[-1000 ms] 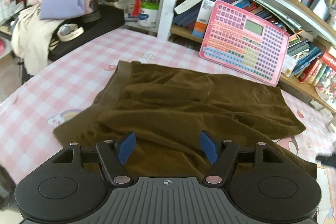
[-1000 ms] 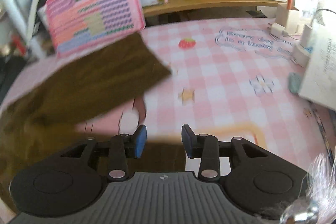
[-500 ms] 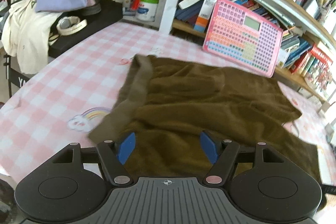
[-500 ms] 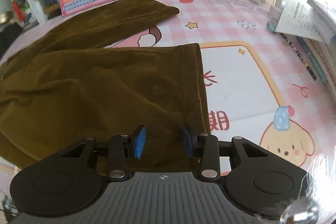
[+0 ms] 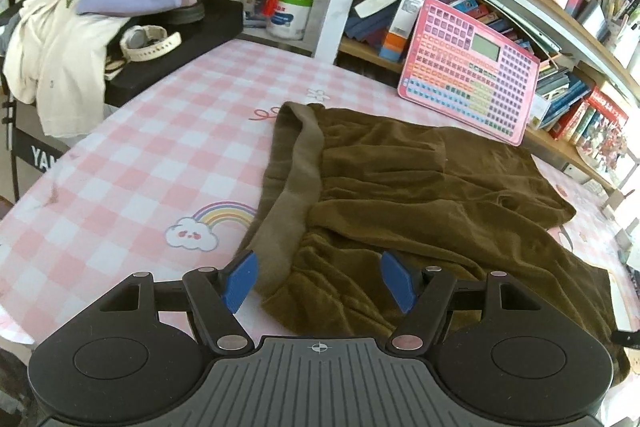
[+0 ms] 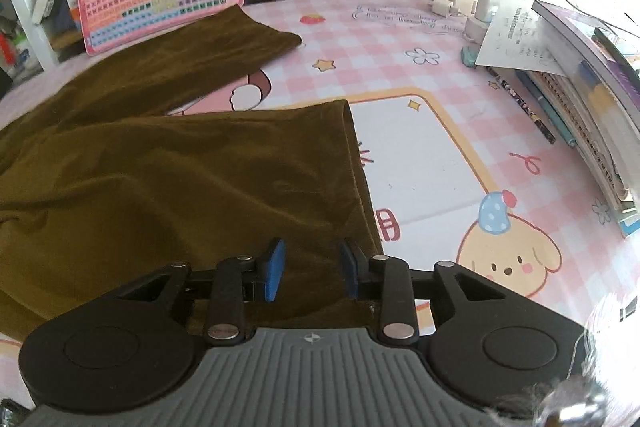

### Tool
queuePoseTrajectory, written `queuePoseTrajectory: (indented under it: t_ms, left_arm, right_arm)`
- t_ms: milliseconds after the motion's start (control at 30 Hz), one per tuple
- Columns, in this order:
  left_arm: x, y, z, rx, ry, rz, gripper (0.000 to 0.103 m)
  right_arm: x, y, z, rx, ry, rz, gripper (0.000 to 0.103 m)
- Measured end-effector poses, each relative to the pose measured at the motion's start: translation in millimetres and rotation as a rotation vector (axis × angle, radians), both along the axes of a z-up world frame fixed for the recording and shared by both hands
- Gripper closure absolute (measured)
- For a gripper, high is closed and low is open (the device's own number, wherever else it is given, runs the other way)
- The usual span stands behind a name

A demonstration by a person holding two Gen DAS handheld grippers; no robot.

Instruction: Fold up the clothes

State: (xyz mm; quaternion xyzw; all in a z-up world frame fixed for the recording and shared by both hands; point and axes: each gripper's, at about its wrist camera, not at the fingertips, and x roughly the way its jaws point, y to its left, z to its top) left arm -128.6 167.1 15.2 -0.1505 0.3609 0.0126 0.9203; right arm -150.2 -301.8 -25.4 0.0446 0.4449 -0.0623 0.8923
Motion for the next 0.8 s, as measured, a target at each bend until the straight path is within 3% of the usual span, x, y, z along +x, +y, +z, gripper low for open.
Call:
queuePoseTrajectory:
  t_ms: [67,300,467,800]
  left_arm:
    - [5,-4,-4,-0.004,0.007,-0.019,0.033]
    - [14,-12,-18,0.004,0.078,-0.024,0.032]
    - [8,-9,-7,-0.001,0.042,-0.026,0.031]
    - [-9,-11,22,0.029,-0.016,-0.08,0.027]
  right_arm:
    - [2,-2,-7,-0.023,0.038,-0.007,0.075]
    - [3,-9,-8,-0.002,0.047,0.008,0.075]
    - [1,-7,-2,0.017,0.036,0.01,0.065]
    - [-15,9,25,0.034,-0.035,0.042,0.056]
